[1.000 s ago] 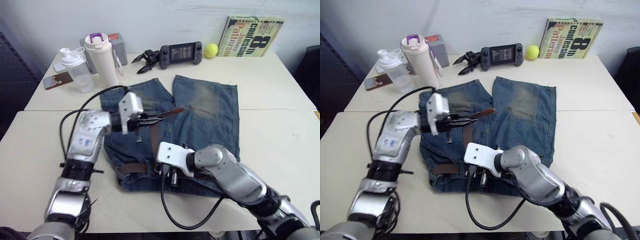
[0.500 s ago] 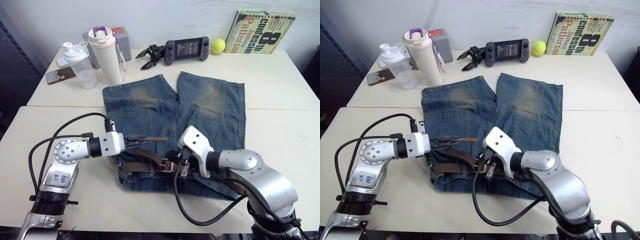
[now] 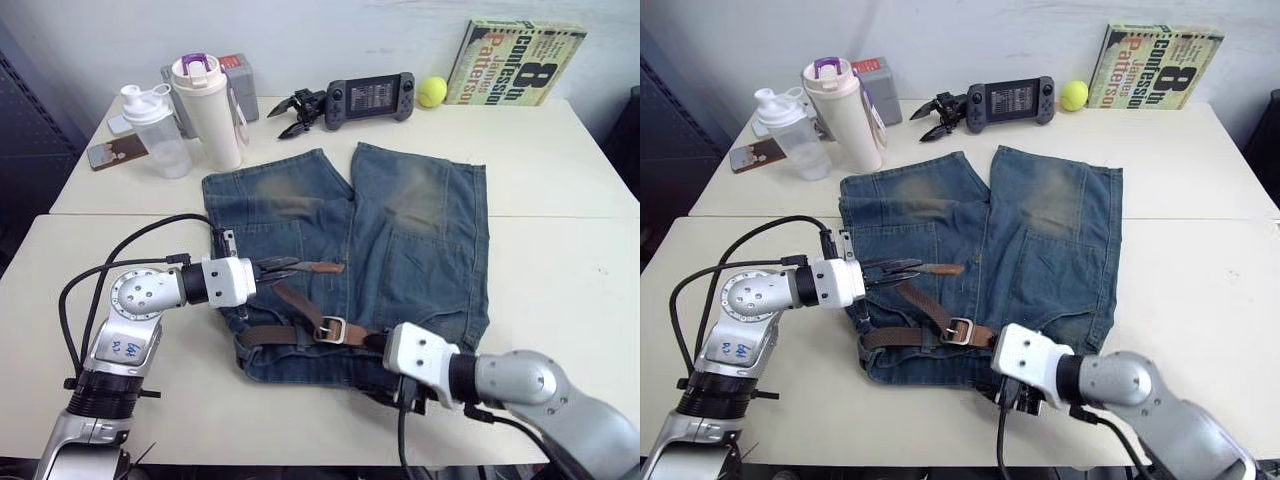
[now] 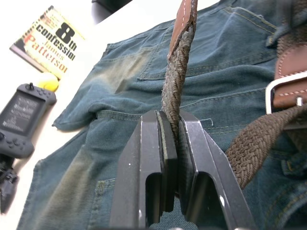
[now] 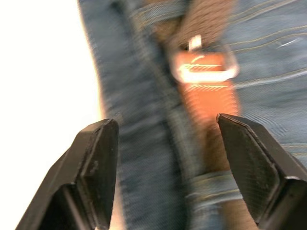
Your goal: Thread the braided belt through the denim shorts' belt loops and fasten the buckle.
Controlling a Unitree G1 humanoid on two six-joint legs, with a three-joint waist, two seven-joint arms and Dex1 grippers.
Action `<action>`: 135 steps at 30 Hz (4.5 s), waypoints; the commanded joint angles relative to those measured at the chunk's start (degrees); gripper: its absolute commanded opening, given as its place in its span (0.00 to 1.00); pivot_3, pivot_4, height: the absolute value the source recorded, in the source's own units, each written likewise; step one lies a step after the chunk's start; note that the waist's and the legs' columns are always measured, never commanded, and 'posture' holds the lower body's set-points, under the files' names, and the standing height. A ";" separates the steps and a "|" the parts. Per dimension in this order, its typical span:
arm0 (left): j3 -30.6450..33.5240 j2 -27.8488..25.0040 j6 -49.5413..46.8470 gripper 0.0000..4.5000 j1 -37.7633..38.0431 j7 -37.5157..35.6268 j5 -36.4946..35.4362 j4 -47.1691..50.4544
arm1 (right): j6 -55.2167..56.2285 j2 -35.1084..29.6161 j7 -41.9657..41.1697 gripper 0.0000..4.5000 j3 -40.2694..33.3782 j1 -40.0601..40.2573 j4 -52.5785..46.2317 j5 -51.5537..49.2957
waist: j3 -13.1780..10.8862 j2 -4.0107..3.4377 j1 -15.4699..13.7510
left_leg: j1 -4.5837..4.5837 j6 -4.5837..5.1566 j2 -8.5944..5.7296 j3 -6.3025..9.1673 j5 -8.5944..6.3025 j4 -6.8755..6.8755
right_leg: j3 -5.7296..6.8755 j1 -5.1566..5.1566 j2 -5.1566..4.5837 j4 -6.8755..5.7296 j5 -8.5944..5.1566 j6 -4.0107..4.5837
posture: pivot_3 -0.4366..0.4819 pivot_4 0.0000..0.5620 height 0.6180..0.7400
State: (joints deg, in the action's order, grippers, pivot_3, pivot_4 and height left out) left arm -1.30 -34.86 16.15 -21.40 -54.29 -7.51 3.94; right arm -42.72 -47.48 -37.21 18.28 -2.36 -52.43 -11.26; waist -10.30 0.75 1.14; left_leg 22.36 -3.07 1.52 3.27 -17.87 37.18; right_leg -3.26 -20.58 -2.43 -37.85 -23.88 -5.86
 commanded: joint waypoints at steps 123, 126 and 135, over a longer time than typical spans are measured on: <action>-11.37 -9.90 4.74 0.00 -15.58 -11.13 12.27 -11.94 | 9.49 14.44 -15.73 0.01 19.09 -30.26 16.18 44.49 | 0.01 0.00 2.07 | 0.05 -0.06 0.05 -0.56 0.02 0.60 | 0.04 -0.94 -0.10 -1.67 0.00 0.00 | 0.48 0.27 0.99; -12.17 -8.79 5.33 0.00 -16.46 -11.90 11.67 -12.68 | 9.57 14.85 -15.87 0.01 19.09 -30.09 16.27 44.89 | 0.01 0.00 2.07 | 0.05 -0.06 0.05 -0.56 0.02 0.60 | 0.04 -0.94 -0.09 -1.68 0.00 0.00 | 0.48 0.27 0.99; -12.16 -6.71 2.87 0.00 -10.55 -13.93 7.48 -9.31 | 9.31 15.71 -16.21 0.01 18.35 -29.67 16.37 45.68 | 0.01 0.00 2.09 | 0.04 -0.06 0.04 -0.55 0.02 0.66 | 0.03 -0.94 -0.11 -1.72 0.00 0.00 | 0.48 0.27 0.99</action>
State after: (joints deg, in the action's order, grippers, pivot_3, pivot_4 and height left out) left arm -12.27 -42.73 18.92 -33.66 -67.20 3.53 -9.47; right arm -34.00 -33.27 -54.28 38.71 -31.10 -34.51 33.25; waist -10.28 0.76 3.24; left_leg 22.40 -3.12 1.57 2.72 -17.85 37.83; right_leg -3.22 -21.52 -2.53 -39.56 -23.88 -5.86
